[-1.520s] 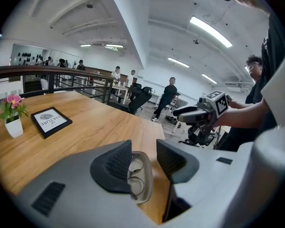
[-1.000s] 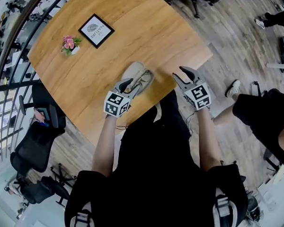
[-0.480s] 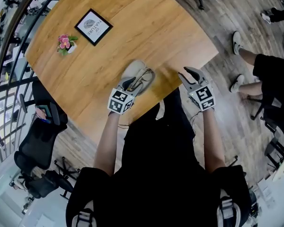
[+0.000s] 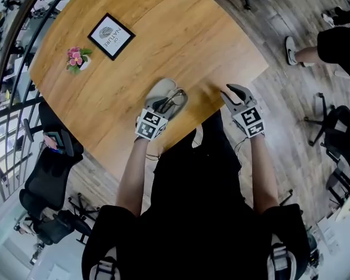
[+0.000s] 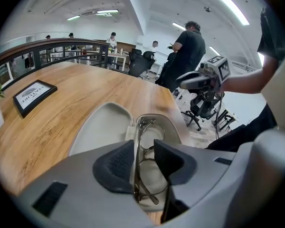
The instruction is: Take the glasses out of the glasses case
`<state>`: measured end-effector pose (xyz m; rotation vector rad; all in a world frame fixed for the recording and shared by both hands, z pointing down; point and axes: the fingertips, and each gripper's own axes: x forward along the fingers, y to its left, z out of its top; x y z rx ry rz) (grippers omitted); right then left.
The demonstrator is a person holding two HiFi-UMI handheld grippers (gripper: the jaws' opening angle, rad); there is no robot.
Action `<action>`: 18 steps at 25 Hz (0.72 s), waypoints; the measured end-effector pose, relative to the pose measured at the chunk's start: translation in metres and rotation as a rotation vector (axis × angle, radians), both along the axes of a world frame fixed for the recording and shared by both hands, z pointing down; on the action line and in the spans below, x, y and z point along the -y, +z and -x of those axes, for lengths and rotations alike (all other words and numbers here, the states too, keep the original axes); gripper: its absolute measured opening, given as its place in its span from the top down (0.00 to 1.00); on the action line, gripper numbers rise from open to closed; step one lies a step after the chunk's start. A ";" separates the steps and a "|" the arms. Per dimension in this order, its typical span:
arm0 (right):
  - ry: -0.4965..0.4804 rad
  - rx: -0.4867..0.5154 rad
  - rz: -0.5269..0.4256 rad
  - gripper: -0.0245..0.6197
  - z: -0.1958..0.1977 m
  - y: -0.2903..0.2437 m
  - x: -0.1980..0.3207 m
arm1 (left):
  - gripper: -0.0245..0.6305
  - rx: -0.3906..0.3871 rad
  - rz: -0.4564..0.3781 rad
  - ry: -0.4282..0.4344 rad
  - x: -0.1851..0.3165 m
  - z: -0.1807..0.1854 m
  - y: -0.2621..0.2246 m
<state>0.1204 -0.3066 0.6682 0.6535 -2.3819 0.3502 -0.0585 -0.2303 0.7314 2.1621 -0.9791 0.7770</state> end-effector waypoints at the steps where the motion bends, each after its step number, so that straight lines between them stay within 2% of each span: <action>1: -0.003 -0.001 0.003 0.76 0.001 0.002 0.000 | 0.74 0.003 0.004 0.002 0.001 -0.001 0.002; 10: -0.020 -0.003 0.010 0.76 0.004 0.003 0.001 | 0.88 0.048 0.024 0.006 0.006 -0.005 0.013; 18: -0.006 0.004 0.006 0.76 -0.001 0.001 0.005 | 0.91 0.060 0.014 0.023 0.001 -0.004 0.011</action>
